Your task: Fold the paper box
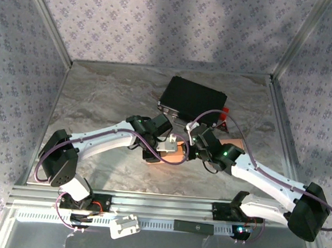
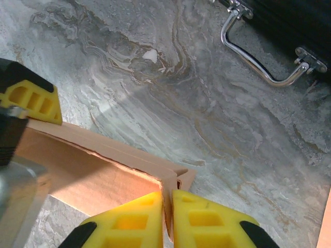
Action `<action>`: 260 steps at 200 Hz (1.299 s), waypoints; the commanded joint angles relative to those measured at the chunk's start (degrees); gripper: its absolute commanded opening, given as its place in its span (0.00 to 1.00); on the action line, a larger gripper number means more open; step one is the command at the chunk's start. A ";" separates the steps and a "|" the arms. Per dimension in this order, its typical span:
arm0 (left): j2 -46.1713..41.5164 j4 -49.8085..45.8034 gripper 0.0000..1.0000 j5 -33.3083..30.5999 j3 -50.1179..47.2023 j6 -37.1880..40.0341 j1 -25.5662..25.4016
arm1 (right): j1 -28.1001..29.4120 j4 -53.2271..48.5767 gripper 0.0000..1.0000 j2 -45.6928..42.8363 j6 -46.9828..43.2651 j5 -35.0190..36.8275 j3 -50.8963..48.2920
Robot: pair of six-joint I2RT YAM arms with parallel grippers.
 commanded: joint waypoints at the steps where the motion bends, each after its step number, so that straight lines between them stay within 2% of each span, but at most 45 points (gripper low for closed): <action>1: -1.11 0.66 0.49 0.77 0.00 -0.04 0.52 | 1.53 -3.07 0.09 0.25 1.57 4.53 2.35; 54: -1.20 1.34 0.49 0.95 -0.23 -0.64 0.87 | 3.48 -5.11 0.04 1.95 5.36 7.11 3.73; 98: -0.64 1.88 0.48 1.29 -0.18 -1.25 0.91 | 4.66 -4.67 0.01 3.13 12.25 8.56 3.65; 144: -0.41 2.19 0.48 1.40 -0.35 -1.70 1.26 | 8.19 -4.10 0.02 4.03 16.98 14.42 2.58; 238: -0.57 2.45 0.48 1.80 -0.53 -2.23 1.71 | 12.27 -4.79 0.02 4.15 19.46 21.93 0.03; 260: -0.19 2.23 0.45 2.07 -0.27 -2.20 1.75 | 12.71 -4.42 0.02 3.01 19.65 22.90 -1.11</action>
